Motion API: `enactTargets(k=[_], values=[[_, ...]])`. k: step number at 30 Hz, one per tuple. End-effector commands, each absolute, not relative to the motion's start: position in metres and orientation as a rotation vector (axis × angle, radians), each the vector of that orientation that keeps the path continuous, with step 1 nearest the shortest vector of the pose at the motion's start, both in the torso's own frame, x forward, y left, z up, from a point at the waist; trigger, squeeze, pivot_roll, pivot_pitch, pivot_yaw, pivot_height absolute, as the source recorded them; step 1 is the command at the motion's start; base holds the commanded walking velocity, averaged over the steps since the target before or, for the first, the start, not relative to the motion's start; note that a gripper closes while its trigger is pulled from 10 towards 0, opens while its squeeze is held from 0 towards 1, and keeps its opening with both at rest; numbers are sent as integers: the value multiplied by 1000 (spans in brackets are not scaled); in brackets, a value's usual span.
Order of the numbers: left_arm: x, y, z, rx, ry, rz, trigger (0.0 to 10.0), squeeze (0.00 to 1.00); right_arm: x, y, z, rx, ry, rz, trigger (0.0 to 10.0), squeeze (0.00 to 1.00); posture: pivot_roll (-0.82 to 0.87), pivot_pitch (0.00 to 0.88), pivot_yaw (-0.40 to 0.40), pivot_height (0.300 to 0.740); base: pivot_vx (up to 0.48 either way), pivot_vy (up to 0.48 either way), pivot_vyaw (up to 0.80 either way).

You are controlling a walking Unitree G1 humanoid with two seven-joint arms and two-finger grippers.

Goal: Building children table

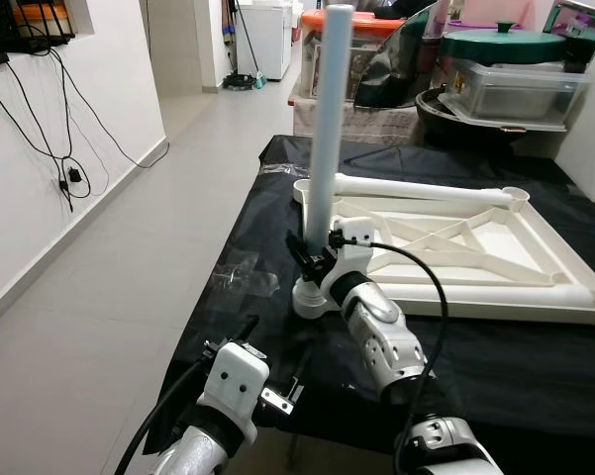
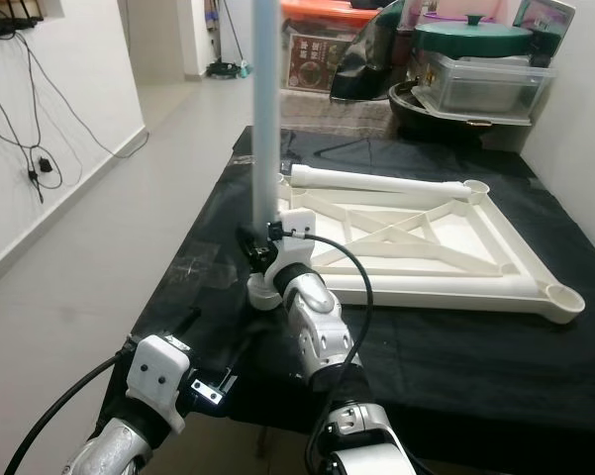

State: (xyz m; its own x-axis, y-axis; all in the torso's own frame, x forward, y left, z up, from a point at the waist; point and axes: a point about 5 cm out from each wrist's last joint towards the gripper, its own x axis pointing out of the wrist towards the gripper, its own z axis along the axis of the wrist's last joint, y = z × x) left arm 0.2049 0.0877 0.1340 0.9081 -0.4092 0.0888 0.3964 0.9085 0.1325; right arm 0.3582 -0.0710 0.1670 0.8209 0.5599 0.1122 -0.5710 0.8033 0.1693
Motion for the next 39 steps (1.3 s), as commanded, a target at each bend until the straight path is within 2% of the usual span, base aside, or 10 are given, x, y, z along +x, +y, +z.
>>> enactTargets(k=[1,14,15,21,29,35,36,37,38,39], values=[[205,88,130,119,-100,-419,10000,0,353,-57,167,187,-12,806,10000,0,114,0,-64,740,0,0,0],[205,88,131,122,-102,-414,10000,0,346,-32,169,-11,71,1313,10000,0,129,0,-74,740,0,0,0],[205,88,131,122,-102,-413,10000,0,349,-29,170,1,59,1258,0,0,128,0,-72,740,0,0,0],[205,88,131,121,-101,-412,10000,0,365,-37,169,2,39,987,0,0,127,0,-72,740,0,0,0],[207,90,131,121,-99,-415,10000,0,377,-130,161,17,40,-213,0,0,111,0,-62,740,0,0,0],[207,90,130,125,-99,-417,10000,0,352,-116,153,90,58,-289,0,0,113,0,-61,740,0,0,0],[207,90,130,126,-99,-418,10000,0,353,-106,152,114,54,-235,6941,0,112,0,-64,740,0,0,0],[207,90,130,126,-99,-418,10000,0,354,-100,151,130,52,-200,6941,0,112,0,-64,740,0,0,0],[207,90,129,126,-99,-419,10000,0,354,-91,152,147,23,-119,10000,443,113,0,-63,740,0,0,0],[207,89,129,126,-99,-419,10000,0,355,-86,153,154,1,-67,10000,443,113,0,-63,740,0,0,0]])
